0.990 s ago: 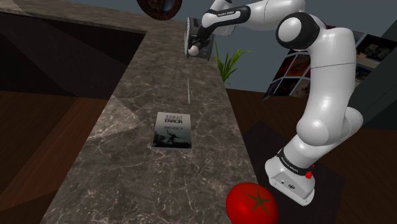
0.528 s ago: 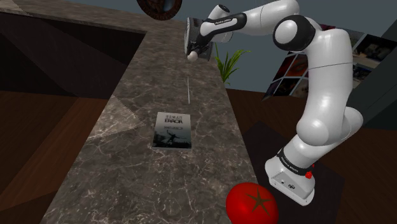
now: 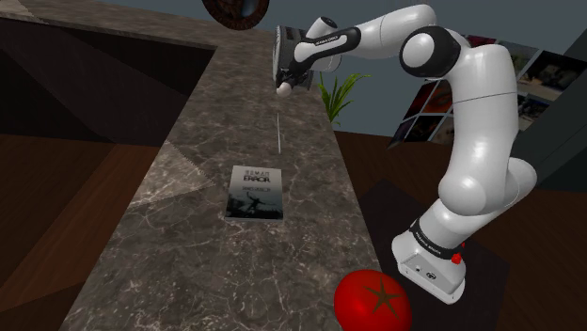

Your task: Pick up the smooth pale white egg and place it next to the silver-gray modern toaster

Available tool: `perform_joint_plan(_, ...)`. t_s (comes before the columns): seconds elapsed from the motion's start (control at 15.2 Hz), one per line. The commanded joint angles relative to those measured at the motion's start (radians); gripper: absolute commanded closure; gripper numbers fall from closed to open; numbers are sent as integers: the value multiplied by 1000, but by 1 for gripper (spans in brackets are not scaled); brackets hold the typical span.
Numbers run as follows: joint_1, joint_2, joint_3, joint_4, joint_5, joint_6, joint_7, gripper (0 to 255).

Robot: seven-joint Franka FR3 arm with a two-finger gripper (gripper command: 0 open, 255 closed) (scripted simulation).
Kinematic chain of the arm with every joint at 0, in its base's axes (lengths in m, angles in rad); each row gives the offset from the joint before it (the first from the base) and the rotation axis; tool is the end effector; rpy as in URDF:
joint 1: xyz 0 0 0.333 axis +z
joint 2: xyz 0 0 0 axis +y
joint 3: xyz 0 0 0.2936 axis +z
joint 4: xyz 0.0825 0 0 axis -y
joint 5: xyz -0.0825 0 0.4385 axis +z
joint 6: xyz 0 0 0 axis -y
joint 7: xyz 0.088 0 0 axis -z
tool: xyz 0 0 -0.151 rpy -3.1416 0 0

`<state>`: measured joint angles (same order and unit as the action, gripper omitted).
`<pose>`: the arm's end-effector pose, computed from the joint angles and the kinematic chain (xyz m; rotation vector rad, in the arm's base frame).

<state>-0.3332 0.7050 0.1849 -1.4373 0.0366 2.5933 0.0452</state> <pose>0.7995 -0.1443 0.2453 -2.9196 0.4288 -0.7020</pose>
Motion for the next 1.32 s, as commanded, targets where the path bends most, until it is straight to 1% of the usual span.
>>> perform_joint_plan(0.0,0,0,0,-1,0,1,0,255)
perform_joint_plan(0.26,0,0,0,-1,0,1,0,255)
perform_joint_plan(0.33,0,0,0,0,0,1,0,0)
perform_joint_plan(0.66,0,0,0,0,0,1,0,0)
perform_joint_plan(0.92,-28,-128,14,-96,18,-32,-11,0)
perform_joint_plan(1.25,-28,-128,14,-96,18,-32,-11,0)
